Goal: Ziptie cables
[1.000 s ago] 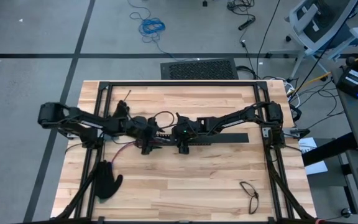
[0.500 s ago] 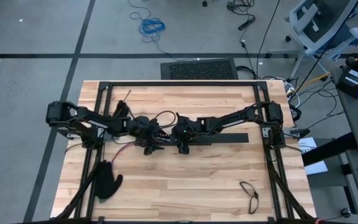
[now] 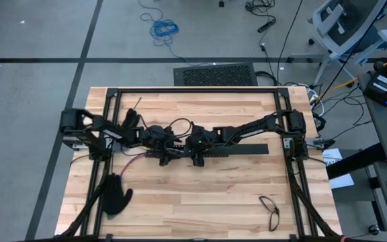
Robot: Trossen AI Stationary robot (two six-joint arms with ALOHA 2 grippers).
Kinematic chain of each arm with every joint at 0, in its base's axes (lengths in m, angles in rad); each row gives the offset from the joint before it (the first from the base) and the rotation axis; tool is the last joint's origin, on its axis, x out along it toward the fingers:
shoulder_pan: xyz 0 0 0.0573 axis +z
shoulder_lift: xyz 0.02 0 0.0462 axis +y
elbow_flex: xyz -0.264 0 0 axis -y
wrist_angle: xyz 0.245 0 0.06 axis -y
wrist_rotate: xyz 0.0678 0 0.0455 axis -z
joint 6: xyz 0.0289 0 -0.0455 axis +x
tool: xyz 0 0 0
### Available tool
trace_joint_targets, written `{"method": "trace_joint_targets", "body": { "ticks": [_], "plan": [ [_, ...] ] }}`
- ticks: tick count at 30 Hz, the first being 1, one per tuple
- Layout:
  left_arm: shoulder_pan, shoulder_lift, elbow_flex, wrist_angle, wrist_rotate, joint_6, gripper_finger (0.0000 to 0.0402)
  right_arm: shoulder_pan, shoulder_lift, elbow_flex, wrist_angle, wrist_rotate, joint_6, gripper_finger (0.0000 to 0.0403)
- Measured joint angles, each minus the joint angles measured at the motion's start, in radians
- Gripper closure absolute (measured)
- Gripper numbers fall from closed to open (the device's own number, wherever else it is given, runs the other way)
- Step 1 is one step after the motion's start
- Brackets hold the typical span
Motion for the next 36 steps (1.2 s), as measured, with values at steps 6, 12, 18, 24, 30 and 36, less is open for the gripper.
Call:
{"method": "trace_joint_targets", "body": {
  "ticks": [6,12,18,24,30,36],
  "plan": [
    [0.006,0.048,0.0,0.055,-0.008,-0.045,0.0015,0.0,0.001,0.0,0.006,0.0,-0.002,0.0156],
    [0.006,0.047,-0.001,0.064,-0.029,-0.05,0.0015,0.0,0.001,0.0,0.013,0.0,-0.003,0.0156],
    [0.005,0.049,-0.001,0.062,-0.041,-0.045,0.0015,0.0,0.002,0.0,0.017,0.0,-0.003,0.0156],
    [0.005,0.049,-0.001,0.06,-0.044,-0.046,0.0015,0.0,0.003,-0.002,0.045,0.0,-0.003,0.0156],
    [0.005,0.049,-0.001,0.06,-0.045,-0.042,0.0017,0.0,0.003,-0.003,0.05,0.0,-0.001,0.0156],
    [0.005,0.049,-0.001,0.06,-0.045,-0.021,0.0058,0.0,0.003,-0.003,0.054,0.002,0.0,0.0156]
  ]
}}
